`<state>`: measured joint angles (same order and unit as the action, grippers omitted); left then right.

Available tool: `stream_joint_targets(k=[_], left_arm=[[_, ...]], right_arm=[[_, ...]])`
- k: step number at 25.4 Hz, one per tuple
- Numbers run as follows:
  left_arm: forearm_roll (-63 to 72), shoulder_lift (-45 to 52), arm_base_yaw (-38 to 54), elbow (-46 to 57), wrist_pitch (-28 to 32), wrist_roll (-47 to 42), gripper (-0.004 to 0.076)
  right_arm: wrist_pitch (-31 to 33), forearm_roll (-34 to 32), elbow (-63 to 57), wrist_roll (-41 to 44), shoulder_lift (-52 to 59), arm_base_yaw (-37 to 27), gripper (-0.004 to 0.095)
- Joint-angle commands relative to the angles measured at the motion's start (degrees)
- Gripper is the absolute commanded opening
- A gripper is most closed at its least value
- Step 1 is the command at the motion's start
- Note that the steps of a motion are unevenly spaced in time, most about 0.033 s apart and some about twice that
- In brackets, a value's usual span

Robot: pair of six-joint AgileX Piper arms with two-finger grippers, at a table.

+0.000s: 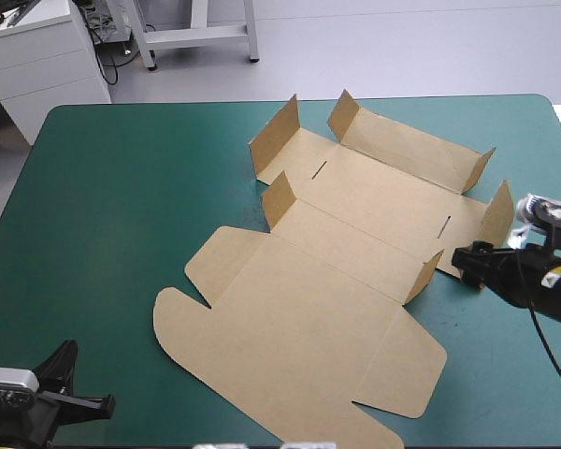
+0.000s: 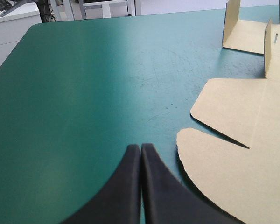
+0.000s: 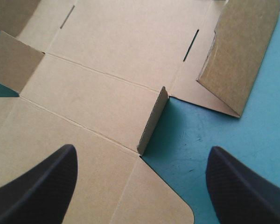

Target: Fold the box

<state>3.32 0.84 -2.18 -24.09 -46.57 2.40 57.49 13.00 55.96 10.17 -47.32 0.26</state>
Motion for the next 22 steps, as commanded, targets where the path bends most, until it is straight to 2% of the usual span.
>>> stream_joint_targets(k=[1, 6, 10, 16, 18, 20, 22], left_arm=[[0.46, 0.97, -0.32, -1.02, 4.32, -0.63, -0.0032], [0.46, 0.97, -0.32, -1.02, 4.32, -0.63, -0.0032], [0.46, 0.97, -0.32, -1.02, 4.32, -0.63, -0.0032], [0.46, 0.97, -0.32, -1.02, 4.32, -0.63, -0.0032], [0.57, 0.97, -0.32, -1.02, 4.32, -0.52, -0.0032], [0.55, 0.97, -0.32, -1.02, 4.32, -0.52, -0.0032], [0.55, 0.97, -0.32, -1.02, 4.32, -0.52, -0.0032]], right_arm=[[-1.89, 2.85, 2.71, 0.51, -10.22, 0.04, 0.0695], [-2.75, 8.79, 2.71, -0.02, -23.55, 0.04, 0.0692], [-2.9, 12.69, 2.71, -1.49, -31.02, 0.25, 0.0611], [-4.27, 12.71, 2.71, 0.11, -35.02, 1.72, 0.0489], [-3.82, 12.69, 2.71, 0.39, -35.82, 1.85, 0.0434], [-3.03, 12.69, 2.71, 0.54, -36.6, 1.85, 0.0337], [-2.27, 11.98, 2.71, 0.54, -37.04, 2.28, 0.0197]])
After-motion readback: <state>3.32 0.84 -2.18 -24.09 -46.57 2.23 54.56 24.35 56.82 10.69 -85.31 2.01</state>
